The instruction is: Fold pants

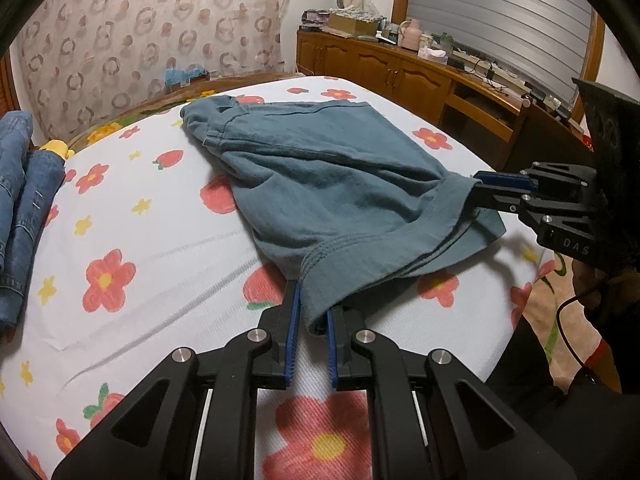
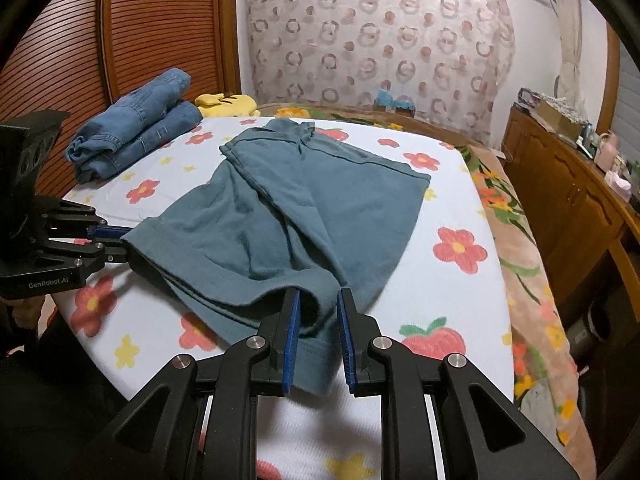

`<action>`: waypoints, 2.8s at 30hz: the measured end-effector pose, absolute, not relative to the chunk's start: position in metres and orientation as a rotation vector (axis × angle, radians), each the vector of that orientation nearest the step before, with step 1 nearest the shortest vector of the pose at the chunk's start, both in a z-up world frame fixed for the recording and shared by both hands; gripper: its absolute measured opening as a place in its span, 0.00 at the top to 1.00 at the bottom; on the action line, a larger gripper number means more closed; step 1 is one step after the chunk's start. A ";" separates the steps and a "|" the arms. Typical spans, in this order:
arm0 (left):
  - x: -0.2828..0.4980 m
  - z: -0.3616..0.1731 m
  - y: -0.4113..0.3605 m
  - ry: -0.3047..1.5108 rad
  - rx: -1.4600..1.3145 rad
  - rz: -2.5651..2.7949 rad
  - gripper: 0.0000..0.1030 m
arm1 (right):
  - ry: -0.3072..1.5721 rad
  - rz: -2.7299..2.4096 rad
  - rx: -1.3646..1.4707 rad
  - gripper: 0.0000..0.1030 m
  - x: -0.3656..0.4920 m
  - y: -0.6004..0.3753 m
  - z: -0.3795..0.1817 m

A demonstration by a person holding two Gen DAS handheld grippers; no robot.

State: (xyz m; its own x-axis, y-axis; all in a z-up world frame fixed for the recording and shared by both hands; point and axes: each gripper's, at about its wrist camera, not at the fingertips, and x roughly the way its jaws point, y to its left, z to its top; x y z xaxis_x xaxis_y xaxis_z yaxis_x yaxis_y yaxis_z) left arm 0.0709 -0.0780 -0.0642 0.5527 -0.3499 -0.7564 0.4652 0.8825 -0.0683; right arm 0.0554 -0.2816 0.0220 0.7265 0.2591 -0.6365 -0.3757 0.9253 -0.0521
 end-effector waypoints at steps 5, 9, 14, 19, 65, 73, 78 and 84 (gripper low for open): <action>0.071 -0.065 -0.078 0.860 0.142 -0.484 0.89 | 0.654 0.342 -0.243 0.81 0.054 -0.274 0.025; 0.071 -0.066 -0.077 0.861 0.135 -0.485 0.88 | 0.667 0.350 -0.263 0.81 0.058 -0.272 0.022; 0.070 -0.067 -0.076 0.862 0.129 -0.485 0.88 | 0.665 0.404 -0.234 0.95 0.060 -0.273 0.024; 0.066 -0.059 -0.071 0.849 0.107 -0.490 0.83 | 0.640 0.410 -0.175 0.97 0.051 -0.288 0.036; 0.151 -0.032 -0.040 0.765 0.080 -0.366 0.26 | 0.620 0.351 -0.056 0.86 0.061 -0.320 0.052; 0.184 -0.030 -0.036 0.764 0.106 -0.354 0.26 | 0.627 0.434 -0.103 0.61 0.119 -0.281 0.049; 0.201 -0.035 -0.035 0.772 0.128 -0.353 0.26 | 0.648 0.474 -0.142 0.61 0.156 -0.257 0.048; 0.212 -0.047 -0.027 0.790 0.126 -0.348 0.26 | 0.691 0.510 -0.190 0.61 0.186 -0.239 0.038</action>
State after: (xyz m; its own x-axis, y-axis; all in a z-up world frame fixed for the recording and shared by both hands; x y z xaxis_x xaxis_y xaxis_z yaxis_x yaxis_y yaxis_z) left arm 0.2123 -0.0271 -0.0466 0.6508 -0.2589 -0.7138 0.3520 0.9358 -0.0185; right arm 0.1859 -0.2387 0.0382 0.6545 0.3851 -0.6506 -0.5084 0.8611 -0.0017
